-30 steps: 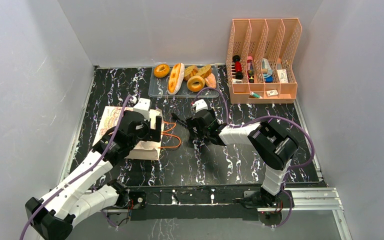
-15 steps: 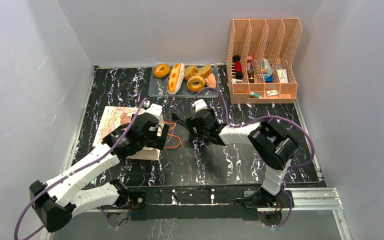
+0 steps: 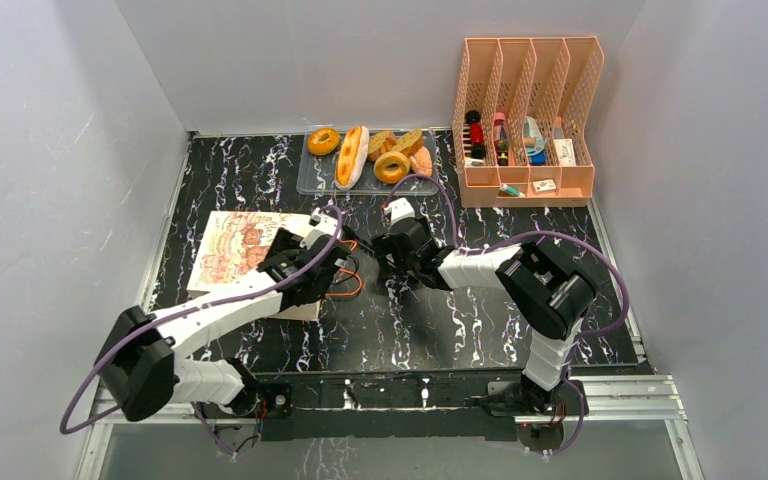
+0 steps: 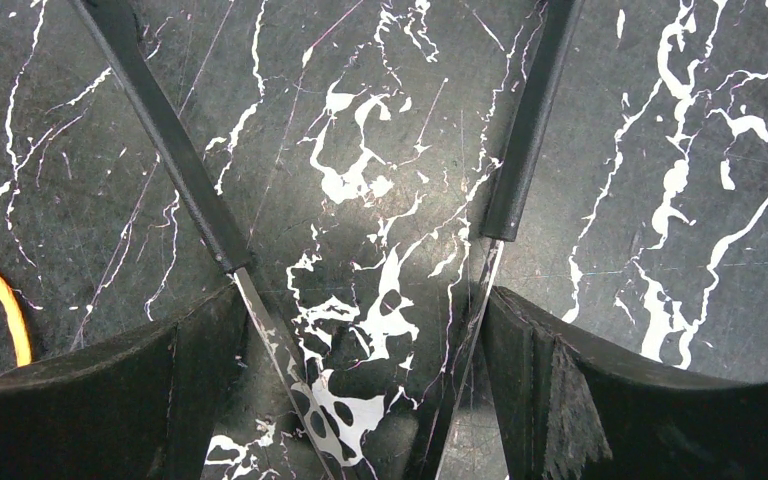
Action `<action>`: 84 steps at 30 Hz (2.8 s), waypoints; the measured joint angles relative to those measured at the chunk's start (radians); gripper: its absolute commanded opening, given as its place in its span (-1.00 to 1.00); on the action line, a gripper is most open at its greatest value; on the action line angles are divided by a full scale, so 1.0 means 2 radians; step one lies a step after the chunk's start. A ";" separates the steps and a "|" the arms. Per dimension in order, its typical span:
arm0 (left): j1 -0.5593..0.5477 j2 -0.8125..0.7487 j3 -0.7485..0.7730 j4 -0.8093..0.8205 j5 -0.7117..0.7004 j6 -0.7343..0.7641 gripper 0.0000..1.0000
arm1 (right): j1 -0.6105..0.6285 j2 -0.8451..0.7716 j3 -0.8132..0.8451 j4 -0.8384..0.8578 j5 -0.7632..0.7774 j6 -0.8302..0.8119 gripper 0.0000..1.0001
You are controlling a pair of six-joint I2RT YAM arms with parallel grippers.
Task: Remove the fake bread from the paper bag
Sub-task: Adjust the paper bag at the center of the board.
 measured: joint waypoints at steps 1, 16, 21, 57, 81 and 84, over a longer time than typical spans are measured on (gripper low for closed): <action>0.000 0.014 -0.002 0.006 -0.012 0.004 0.96 | 0.000 0.000 0.000 0.000 -0.001 0.000 0.71; 0.002 0.029 -0.002 0.057 -0.061 0.042 -0.61 | -0.001 -0.005 -0.020 0.030 -0.007 0.003 0.67; 0.016 0.009 0.000 0.063 -0.059 0.040 -1.00 | -0.001 -0.022 -0.038 0.028 -0.007 0.004 0.67; 0.117 -0.154 0.167 -0.015 0.099 -0.222 -1.00 | -0.001 -0.189 -0.060 0.006 0.008 0.036 0.67; 0.203 -0.171 0.031 0.051 0.278 -0.310 -0.10 | 0.028 -0.092 0.049 0.031 -0.026 0.028 0.65; 0.204 -0.174 0.031 0.041 0.279 -0.302 0.36 | 0.043 -0.080 0.062 0.030 -0.025 0.027 0.66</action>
